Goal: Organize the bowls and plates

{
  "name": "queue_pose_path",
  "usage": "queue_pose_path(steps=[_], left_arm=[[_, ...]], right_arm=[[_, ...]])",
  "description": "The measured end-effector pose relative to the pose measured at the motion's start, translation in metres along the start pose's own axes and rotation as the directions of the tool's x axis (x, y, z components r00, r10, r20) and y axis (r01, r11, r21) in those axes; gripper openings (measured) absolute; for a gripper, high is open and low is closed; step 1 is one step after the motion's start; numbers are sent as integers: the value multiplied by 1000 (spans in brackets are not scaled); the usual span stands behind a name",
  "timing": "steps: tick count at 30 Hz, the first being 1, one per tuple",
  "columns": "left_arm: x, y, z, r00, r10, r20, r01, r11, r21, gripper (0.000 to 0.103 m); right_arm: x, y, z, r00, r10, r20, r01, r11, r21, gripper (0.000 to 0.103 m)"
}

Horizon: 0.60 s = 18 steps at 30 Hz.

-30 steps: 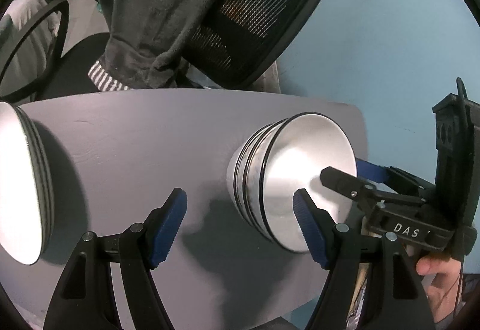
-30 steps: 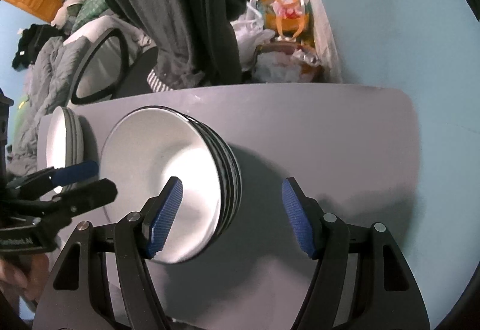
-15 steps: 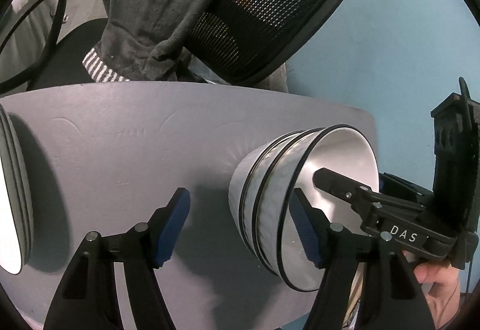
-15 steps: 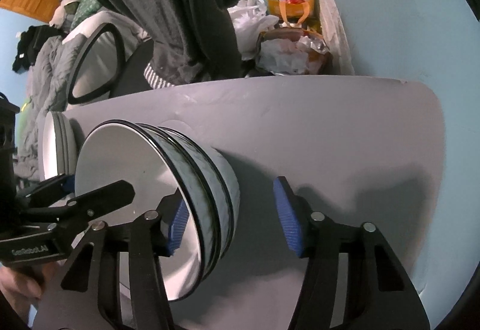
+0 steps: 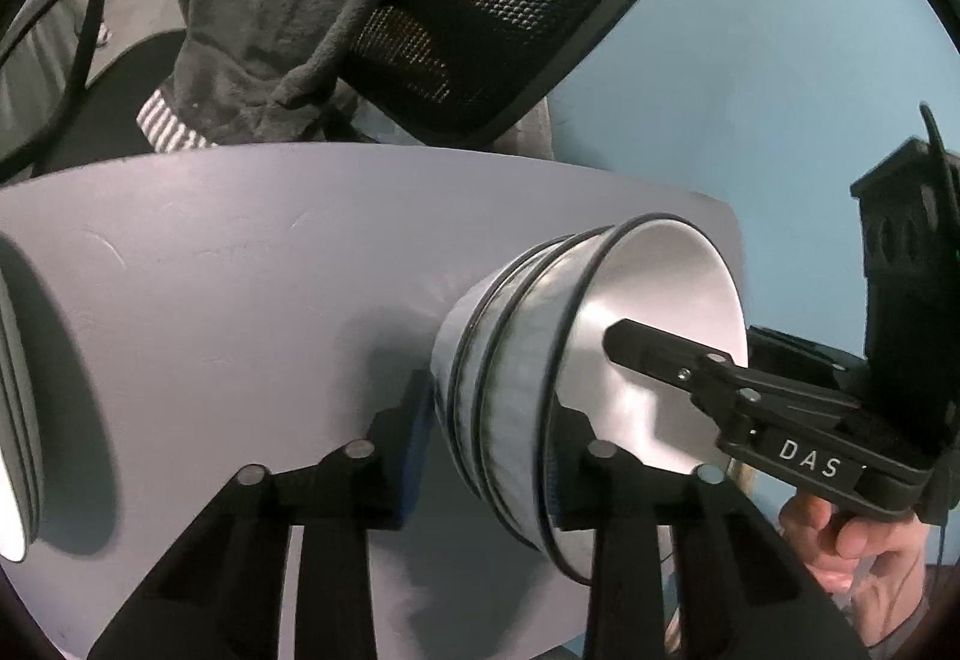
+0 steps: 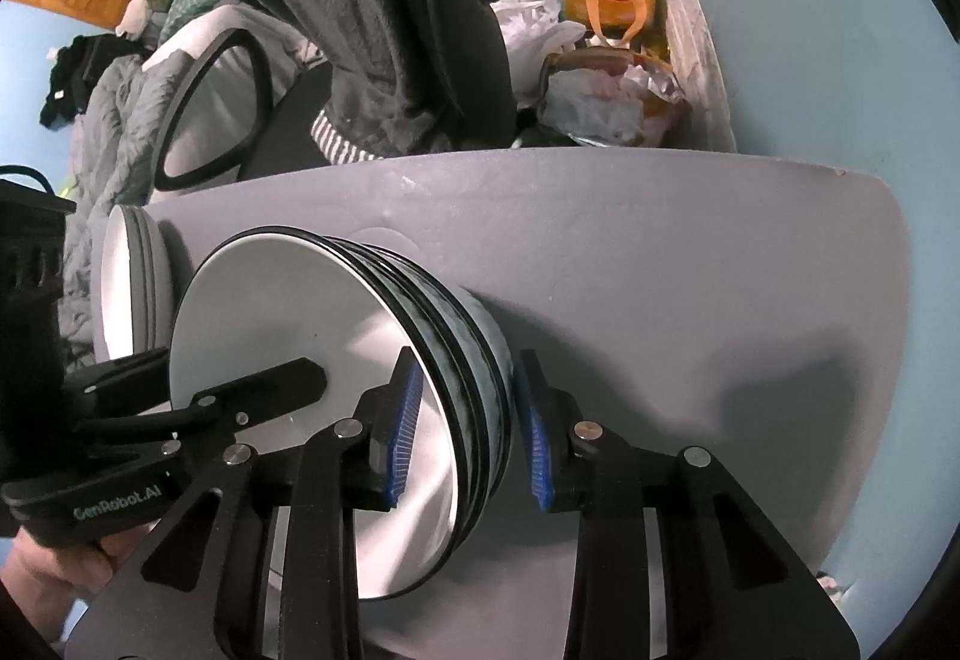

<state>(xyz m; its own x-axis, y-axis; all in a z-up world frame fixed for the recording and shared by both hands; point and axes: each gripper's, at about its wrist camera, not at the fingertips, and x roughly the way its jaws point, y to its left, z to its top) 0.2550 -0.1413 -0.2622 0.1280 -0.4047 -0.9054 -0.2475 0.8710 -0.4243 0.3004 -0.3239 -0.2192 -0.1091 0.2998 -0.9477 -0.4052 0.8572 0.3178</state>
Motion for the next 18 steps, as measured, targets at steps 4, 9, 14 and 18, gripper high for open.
queue_pose_path(steps=[4,9,14,18], left_arm=[[-7,-5,-6,996,83,29,-84,995,53,31],[-19,19,-13,995,101,24,-102,995,11,29],[-33,51,-31,991,129,15,-129,991,-35,29],[-43,71,-45,990,143,2,-142,988,-67,28]], right_arm=[[4,4,-4,1000,23,-14,-23,999,24,31],[15,33,-16,999,18,-35,-19,999,-28,31],[28,65,-24,998,26,-59,-30,997,-74,31],[39,89,-26,996,30,-82,-38,994,-104,31]])
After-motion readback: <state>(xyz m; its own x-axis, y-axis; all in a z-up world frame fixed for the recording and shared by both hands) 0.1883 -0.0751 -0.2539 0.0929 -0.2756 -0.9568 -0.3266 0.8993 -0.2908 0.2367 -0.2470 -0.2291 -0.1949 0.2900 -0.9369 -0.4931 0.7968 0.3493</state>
